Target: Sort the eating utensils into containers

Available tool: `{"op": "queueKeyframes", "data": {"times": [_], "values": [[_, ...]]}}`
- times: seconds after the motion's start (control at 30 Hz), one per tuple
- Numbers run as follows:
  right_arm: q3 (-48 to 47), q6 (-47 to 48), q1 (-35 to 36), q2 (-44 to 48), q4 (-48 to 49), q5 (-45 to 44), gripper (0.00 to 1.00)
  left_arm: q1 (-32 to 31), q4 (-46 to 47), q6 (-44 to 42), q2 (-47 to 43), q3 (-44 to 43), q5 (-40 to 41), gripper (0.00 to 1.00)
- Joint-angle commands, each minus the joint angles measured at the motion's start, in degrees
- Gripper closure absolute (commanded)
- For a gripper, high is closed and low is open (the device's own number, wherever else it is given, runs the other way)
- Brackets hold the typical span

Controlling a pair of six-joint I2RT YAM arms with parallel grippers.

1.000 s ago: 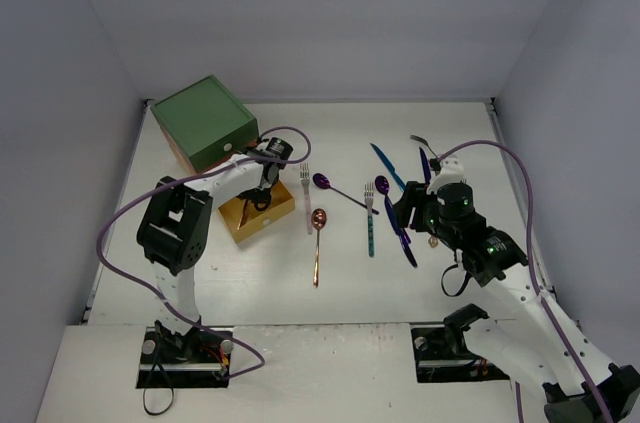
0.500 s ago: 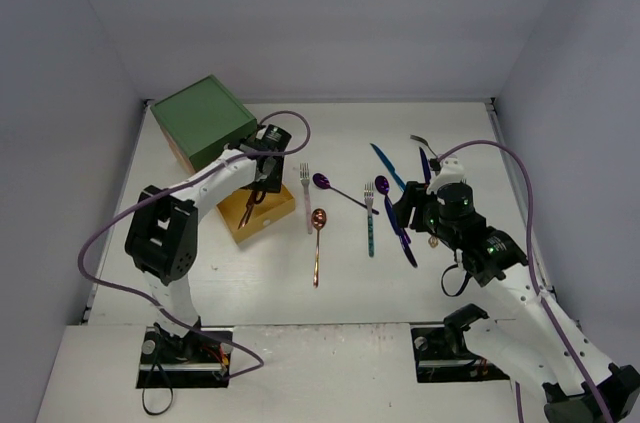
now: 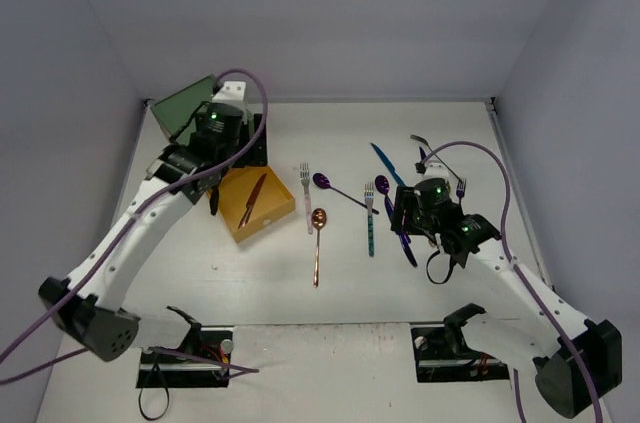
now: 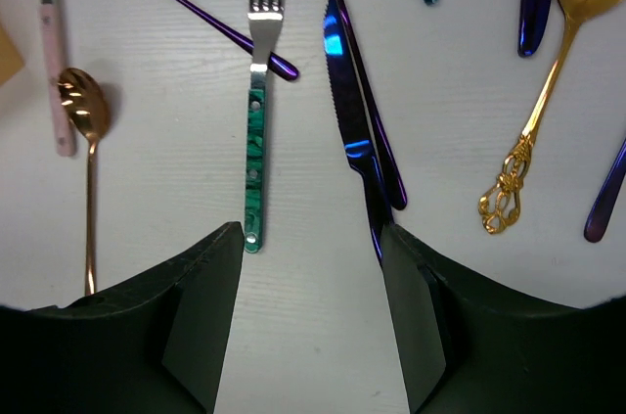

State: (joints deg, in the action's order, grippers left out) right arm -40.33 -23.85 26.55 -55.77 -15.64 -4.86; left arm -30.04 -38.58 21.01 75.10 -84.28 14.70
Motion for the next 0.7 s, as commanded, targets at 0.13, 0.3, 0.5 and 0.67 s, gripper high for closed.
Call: {"op": "queueKeyframes", "data": {"times": [0.13,0.3,0.5,0.67], "values": [[0.89,-5.94,-1.89,-10.74,-1.14,-1.02,0.46,0.58,0.17,-4.79,-17.01,13.55,7.46,0.18],[1.97,-7.77,-2.11,-14.39,-1.06,-1.69,0.46,0.77,0.35,-4.87,-21.95,20.83,9.07,0.18],[2.44,-8.45,-2.90,-17.89,-0.80,-1.69,0.43,0.77,0.91,-5.70,-24.36,26.21,9.99,0.18],[2.89,-8.07,-3.26,-21.05,-0.24,-0.75,0.39,0.77,2.79,-5.83,-26.41,29.49,11.81,0.18]]}}
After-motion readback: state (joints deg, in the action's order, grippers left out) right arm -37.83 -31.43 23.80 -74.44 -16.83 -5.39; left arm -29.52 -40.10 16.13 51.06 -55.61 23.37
